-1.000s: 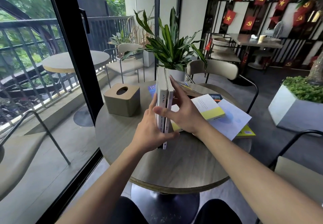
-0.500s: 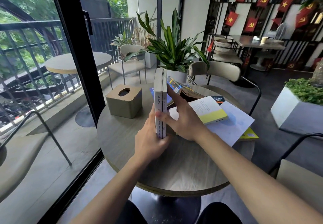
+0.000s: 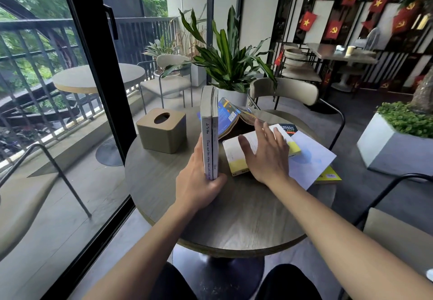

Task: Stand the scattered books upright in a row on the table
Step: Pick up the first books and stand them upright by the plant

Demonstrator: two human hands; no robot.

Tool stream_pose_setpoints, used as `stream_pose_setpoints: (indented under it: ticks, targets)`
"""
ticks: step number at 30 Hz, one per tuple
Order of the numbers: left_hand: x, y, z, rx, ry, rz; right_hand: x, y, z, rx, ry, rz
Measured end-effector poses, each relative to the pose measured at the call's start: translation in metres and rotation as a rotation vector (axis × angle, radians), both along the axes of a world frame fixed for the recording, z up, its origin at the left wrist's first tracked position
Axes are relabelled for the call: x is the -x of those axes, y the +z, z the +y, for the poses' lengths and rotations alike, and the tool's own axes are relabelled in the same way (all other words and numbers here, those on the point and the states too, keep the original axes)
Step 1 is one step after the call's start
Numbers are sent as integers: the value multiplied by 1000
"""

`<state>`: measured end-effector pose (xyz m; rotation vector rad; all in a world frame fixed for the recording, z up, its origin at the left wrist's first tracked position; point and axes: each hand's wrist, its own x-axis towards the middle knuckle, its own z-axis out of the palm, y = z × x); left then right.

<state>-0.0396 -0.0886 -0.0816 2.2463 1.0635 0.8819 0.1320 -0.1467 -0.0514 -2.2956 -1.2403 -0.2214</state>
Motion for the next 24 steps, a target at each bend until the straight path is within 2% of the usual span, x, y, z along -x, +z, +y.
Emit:
stream_pose_setpoints:
  ticks: [9,17,21,24]
  targets:
    - [1,2,0,9,-25,3,-19,-5,3,174,-330,-61]
    - [2,2,-1,16,-34,4,-29,27,10,271,-508,171]
    - [1,-1,1,15,-25,-2,-39,40,6,132,-427,463]
    - [0,-3,2,10,-6,-4,-40,51,3,-28,-295,520]
